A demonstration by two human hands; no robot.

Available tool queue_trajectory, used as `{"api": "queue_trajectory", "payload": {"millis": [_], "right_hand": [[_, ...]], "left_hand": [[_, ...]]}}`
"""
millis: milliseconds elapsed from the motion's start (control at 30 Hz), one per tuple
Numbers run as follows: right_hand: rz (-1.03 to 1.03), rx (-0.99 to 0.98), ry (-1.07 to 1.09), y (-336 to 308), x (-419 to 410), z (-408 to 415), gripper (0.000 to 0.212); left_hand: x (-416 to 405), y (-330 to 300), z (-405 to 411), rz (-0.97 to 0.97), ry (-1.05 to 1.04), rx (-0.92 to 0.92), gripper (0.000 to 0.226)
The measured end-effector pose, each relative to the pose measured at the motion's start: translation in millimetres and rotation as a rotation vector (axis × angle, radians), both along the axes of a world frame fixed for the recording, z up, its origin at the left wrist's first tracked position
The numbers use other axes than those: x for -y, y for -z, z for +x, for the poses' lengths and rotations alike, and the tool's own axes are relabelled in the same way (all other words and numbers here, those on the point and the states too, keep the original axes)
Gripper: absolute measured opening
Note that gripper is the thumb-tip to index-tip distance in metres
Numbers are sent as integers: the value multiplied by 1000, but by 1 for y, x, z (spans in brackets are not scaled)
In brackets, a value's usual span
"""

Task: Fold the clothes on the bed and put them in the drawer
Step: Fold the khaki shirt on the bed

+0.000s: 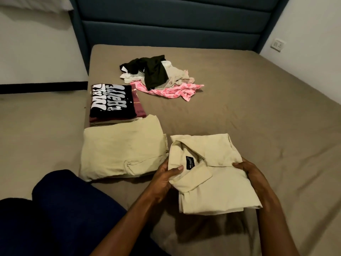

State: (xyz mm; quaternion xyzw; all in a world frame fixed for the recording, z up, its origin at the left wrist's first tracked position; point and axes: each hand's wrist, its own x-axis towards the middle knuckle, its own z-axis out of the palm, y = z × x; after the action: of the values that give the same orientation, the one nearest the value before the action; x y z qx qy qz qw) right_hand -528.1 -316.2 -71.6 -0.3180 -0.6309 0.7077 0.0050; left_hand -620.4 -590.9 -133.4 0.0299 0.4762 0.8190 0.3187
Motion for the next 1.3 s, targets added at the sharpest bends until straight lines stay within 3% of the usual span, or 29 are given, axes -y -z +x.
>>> {"api": "queue_trajectory", "payload": {"millis": [200,533,800,1067,1200,1300], "right_hand": [[-71,-39,-43,-14,38,-80,44],[-253,-110,-163,10,137,-283,48],[-203,-194,-246,18,208,-443,44],[-27,-194,-273,79,222,-477,40],[-22,-236,-269,78,219,-480,39],[68,-208,-267,62,221,-487,34]], "left_hand": [[42,-15,-63,-29,-93,-84,61],[163,-47,-229,-300,-265,-196,61],[236,-61,-361,-498,-370,-258,43],[248,-25,-411,-567,-313,-86,46],[247,-23,-412,-535,-355,-112,53],[248,-29,-412,-636,-393,-147,50]]}}
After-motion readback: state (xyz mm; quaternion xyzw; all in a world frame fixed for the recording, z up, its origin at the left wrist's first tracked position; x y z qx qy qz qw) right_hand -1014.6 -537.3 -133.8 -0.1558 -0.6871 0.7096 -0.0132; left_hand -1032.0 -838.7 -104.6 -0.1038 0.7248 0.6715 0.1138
